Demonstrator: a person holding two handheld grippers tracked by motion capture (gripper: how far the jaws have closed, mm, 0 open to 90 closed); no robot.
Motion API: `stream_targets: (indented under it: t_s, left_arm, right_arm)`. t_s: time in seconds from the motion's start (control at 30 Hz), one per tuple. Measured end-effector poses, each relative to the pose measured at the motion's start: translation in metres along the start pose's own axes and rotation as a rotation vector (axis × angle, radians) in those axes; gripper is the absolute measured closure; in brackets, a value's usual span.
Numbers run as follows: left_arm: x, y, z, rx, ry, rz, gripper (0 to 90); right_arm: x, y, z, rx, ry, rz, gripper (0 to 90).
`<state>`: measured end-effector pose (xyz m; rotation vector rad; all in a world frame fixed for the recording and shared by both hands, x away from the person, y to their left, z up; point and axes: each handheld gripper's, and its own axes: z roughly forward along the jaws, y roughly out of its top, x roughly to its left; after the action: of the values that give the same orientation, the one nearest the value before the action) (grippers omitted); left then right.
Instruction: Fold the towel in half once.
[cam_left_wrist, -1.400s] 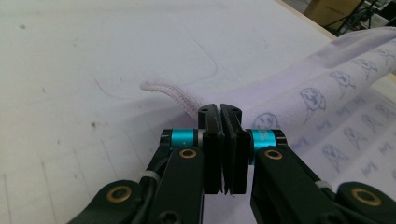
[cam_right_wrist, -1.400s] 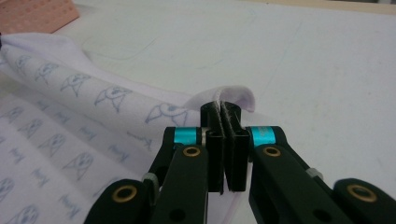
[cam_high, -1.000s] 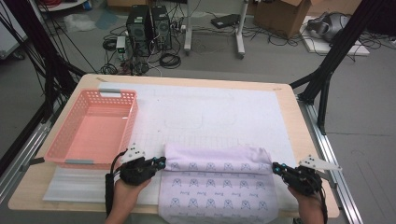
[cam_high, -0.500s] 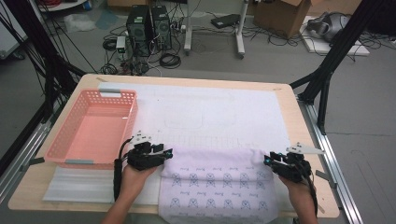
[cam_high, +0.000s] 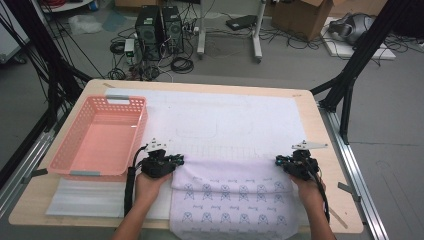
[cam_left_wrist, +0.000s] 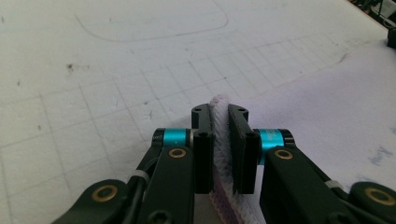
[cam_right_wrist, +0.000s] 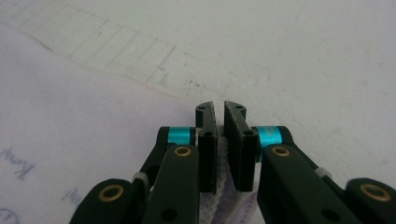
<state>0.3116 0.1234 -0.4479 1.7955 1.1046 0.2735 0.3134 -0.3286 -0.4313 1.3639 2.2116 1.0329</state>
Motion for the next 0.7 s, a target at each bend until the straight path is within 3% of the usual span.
stream_targets:
  t_s: [0.2,0.33,0.53,0.7]
  left_arm:
    - [-0.008,0.002,-0.015,-0.097,-0.028,0.025,81.0]
    - [-0.016,-0.001,-0.029,-0.153,-0.041,0.056,80.8]
    - [-0.029,-0.011,-0.05,-0.18,-0.066,0.092,80.4]
    - [-0.038,-0.027,-0.064,-0.171,-0.092,0.078,80.4]
  right_arm:
    - [0.001,-0.005,-0.016,-0.077,-0.022,-0.017,83.7]
    - [0.006,-0.01,-0.033,-0.14,-0.007,-0.016,83.8]
    - [0.019,-0.026,-0.059,-0.172,0.007,-0.037,83.8]
    - [0.032,-0.046,-0.076,-0.198,0.024,-0.038,83.8]
